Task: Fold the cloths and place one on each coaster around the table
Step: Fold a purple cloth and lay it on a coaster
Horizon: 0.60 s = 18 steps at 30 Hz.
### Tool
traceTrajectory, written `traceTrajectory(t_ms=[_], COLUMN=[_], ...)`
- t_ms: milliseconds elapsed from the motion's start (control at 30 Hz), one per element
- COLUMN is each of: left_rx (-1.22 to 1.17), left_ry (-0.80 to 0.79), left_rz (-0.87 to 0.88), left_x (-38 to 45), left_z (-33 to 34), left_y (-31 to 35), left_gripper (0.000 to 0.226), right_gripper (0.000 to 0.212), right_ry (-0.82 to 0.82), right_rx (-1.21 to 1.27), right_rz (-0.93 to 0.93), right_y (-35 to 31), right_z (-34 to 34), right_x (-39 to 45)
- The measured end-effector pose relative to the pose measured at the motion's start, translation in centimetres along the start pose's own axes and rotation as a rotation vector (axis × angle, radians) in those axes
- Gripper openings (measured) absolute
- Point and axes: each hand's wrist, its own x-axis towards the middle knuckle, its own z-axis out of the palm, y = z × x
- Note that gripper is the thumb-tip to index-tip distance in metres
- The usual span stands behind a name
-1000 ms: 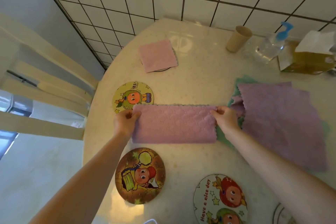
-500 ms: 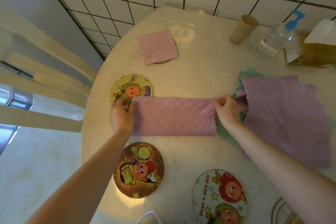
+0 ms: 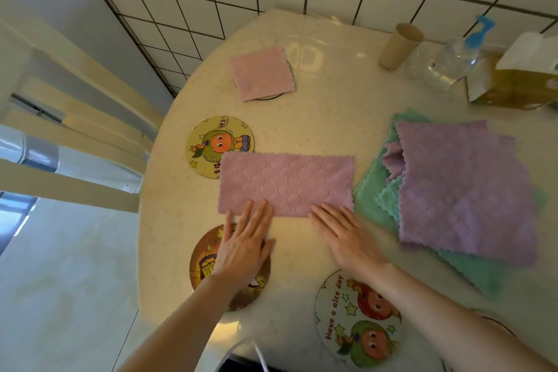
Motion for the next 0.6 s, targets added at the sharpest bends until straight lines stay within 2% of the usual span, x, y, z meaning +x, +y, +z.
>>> traceTrajectory(t_ms=[133, 233, 367, 467, 533, 600], left_rx=[-0.004, -0.05, -0.055, -0.094, -0.138, -0.179], left_ry=[-0.02, -0.026, -0.001, 0.032, 0.086, 0.158], left_rz=[-0.155, -0.24, -0.276, -0.342, -0.311, -0.145], left_x=[-2.0, -2.6, -2.4, -1.9, -1.6, -1.2], left_z=[-0.1, -0.2, -0.4, -0.8, -1.4, -2.1], left_y=[-3.2, -4.4, -3.6, -1.9, -0.5, 1.4], left_gripper=[0.066, 0.068, 0.072, 0.069, 0.063, 0.059], right_gripper=[0.086, 0.084, 0.067, 0.046, 0.034, 0.024], right_ry=[-0.004, -0.017, 0.021, 0.059, 0.087, 0.125], right_rx=[-0.034, -0.038, -0.043, -0.096, -0.116, -0.11], right_rz=[0.089, 0.081, 0.033, 0.011, 0.004, -0.009], right_y=[1.8, 2.8, 2.7, 2.6, 2.5, 2.3], right_z=[-0.6, -1.4, -2.3, -2.8, -3.1, -3.6], right_x=[-1.8, -2.2, -0.8, 0.5, 1.2, 1.6])
